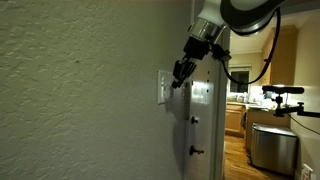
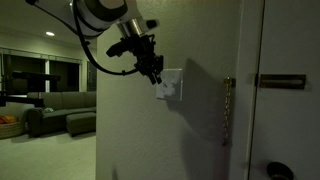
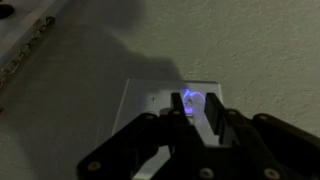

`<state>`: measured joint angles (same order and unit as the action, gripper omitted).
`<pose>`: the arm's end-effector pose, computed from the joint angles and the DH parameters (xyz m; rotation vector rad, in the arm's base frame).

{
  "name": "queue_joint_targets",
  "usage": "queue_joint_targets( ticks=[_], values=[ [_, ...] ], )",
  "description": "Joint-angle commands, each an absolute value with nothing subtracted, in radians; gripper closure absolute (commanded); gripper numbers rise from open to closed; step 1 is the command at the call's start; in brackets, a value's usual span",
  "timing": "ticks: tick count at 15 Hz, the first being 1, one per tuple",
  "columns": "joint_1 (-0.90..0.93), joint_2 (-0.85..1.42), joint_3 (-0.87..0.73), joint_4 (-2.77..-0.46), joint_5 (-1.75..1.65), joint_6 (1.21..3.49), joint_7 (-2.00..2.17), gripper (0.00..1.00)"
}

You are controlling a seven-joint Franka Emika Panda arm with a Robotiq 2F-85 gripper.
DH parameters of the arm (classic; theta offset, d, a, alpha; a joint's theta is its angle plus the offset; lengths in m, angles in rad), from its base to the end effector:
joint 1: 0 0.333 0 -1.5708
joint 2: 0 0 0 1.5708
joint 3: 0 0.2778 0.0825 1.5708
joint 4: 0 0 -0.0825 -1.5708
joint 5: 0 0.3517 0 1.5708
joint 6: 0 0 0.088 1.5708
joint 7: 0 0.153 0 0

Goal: Flip down the left light switch

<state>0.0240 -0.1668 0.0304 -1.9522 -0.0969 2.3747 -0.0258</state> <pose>0.5540 0.0269 0.5482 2.9218 0.1912 0.8900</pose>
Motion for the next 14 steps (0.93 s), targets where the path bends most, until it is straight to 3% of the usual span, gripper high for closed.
queue_joint_targets(
  ticks=[1, 14],
  values=[
    [0.019, -0.147, 0.028, -1.924, -0.099, 2.408, -0.019, 0.79],
    [0.022, -0.076, 0.027, -1.853, -0.086, 2.409, -0.024, 0.92]
  ],
)
